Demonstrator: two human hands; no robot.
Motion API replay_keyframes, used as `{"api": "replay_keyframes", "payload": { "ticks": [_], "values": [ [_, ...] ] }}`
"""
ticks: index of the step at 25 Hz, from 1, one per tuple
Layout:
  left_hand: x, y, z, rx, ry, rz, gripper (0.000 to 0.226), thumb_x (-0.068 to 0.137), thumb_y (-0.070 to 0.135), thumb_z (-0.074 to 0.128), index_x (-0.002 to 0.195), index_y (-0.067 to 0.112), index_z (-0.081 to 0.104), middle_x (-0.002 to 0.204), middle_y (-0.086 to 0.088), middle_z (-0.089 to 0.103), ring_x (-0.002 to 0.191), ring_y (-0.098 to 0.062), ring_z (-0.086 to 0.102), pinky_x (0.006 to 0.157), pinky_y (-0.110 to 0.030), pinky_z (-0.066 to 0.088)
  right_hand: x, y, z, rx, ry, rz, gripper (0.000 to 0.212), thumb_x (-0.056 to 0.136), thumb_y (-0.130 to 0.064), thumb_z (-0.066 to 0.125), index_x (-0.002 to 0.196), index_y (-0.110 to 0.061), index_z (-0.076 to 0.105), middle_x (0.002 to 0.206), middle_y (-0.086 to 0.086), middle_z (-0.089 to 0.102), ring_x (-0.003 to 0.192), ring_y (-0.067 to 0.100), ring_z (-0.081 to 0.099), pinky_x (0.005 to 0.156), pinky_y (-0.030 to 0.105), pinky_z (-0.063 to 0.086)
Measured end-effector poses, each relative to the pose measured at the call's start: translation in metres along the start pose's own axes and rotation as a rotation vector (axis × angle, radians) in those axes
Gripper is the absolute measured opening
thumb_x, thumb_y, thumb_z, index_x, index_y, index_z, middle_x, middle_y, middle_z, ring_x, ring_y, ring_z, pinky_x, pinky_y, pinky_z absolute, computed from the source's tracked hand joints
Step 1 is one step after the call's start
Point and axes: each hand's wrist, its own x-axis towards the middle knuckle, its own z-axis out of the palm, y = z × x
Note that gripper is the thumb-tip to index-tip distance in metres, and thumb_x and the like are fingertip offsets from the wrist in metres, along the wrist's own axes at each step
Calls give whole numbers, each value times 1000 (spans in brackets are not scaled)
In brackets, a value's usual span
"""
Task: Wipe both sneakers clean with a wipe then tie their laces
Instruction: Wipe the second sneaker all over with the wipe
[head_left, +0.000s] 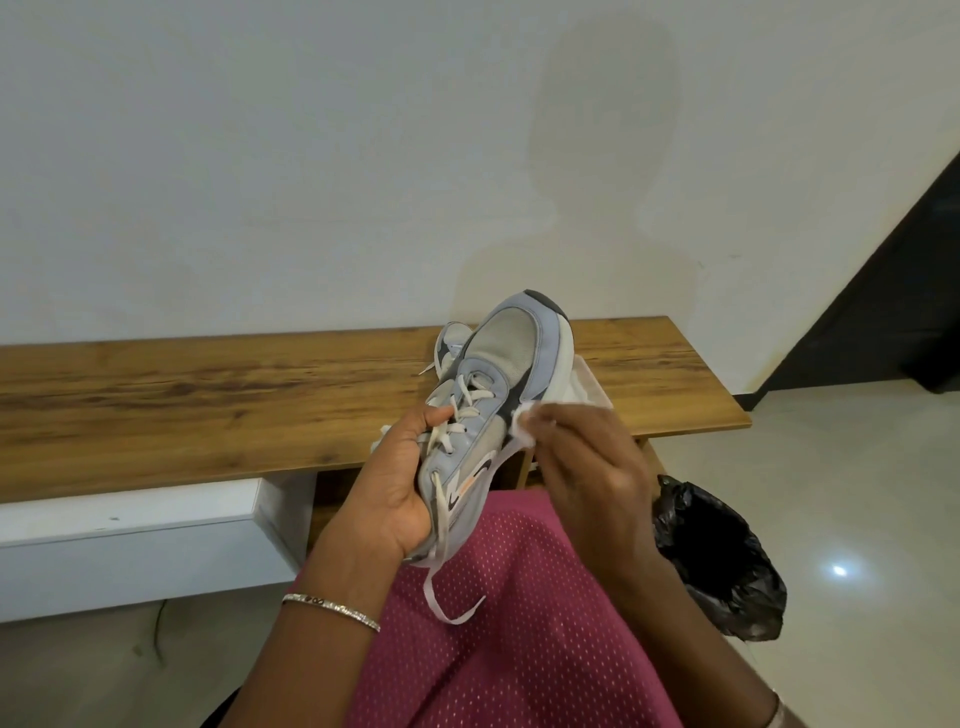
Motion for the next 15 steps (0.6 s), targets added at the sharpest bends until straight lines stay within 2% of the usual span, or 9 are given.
{"api": "replay_keyframes", "payload": {
  "ticks": [2,4,6,8,12,13,15],
  "values": [
    [0,0,0,-1,0,8,52,79,19,71,128,3,66,104,-19,75,79,-28,76,65,-37,64,18,13,-6,-34,71,34,13,85,-1,76,98,0,76,101,13,72,95,22,67,82,28,55],
    [-1,0,0,-11,-8,8,51,78,19,71,127,4,67,101,-18,76,77,-27,76,61,-36,63,32,20,-11,-41,138,57,11,88,-5,73,97,0,76,100,14,72,95,23,66,83,26,54],
    [-1,0,-1,-9,-12,4,47,79,20,70,124,4,68,102,-18,76,78,-27,76,65,-37,64,31,15,-9,-34,151,63,10,87,-5,74,96,0,76,99,13,72,94,20,65,85,21,51],
    [0,2,-4,12,-6,-3,37,86,21,68,118,4,70,99,-17,76,77,-27,75,70,-37,64,15,3,-1,-28,97,55,11,84,-2,76,95,-1,76,99,12,72,95,19,65,85,19,49],
    [1,4,-5,21,3,1,35,92,23,66,119,3,70,97,-17,75,78,-27,74,75,-38,62,-13,-10,6,27,-72,-11,16,81,3,77,97,-2,76,102,11,72,94,20,67,82,29,55],
    [2,4,-5,20,8,9,36,91,23,66,121,2,69,99,-17,75,79,-27,74,79,-38,61,-7,-6,4,21,-61,-2,15,82,3,77,96,-2,76,101,11,73,93,20,67,81,29,55],
    [2,3,-2,25,10,32,36,90,21,66,120,2,69,99,-17,76,79,-26,75,77,-36,61,15,5,-2,-14,35,49,12,84,-1,75,96,-1,76,99,12,73,93,20,67,86,20,52]
  ]
}}
